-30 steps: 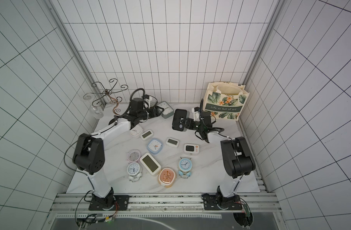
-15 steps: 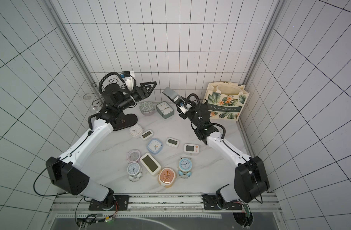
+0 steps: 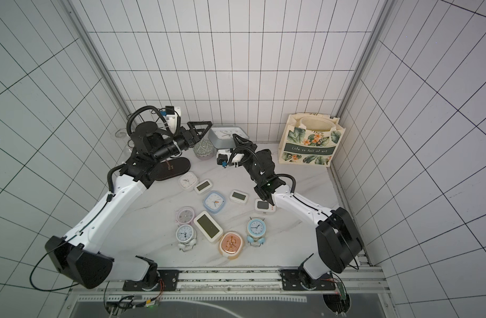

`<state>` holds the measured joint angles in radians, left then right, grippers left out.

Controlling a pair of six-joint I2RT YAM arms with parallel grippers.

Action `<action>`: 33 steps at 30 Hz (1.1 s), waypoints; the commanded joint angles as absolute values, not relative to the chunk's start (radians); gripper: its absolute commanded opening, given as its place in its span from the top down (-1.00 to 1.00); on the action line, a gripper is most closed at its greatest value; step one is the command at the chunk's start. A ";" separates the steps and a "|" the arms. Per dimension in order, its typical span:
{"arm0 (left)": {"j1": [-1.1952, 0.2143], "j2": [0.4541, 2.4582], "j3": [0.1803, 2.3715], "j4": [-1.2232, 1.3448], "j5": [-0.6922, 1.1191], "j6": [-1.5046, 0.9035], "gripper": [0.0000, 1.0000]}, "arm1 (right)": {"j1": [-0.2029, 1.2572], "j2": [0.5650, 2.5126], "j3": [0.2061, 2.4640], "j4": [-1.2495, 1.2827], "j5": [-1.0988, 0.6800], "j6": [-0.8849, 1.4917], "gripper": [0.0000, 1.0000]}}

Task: Put the alarm clock into the canvas bag
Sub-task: Pick up the alarm from the center of the board.

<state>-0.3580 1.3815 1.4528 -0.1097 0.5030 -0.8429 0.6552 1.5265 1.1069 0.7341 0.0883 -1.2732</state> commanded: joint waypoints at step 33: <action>-0.351 1.280 1.210 0.155 0.638 -1.236 -0.27 | 0.785 1.501 1.018 1.098 0.083 -1.562 0.49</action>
<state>-0.3481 1.2617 1.2152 0.1390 0.6270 -1.2266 0.7742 1.5074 1.0550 0.9855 0.0902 -1.5364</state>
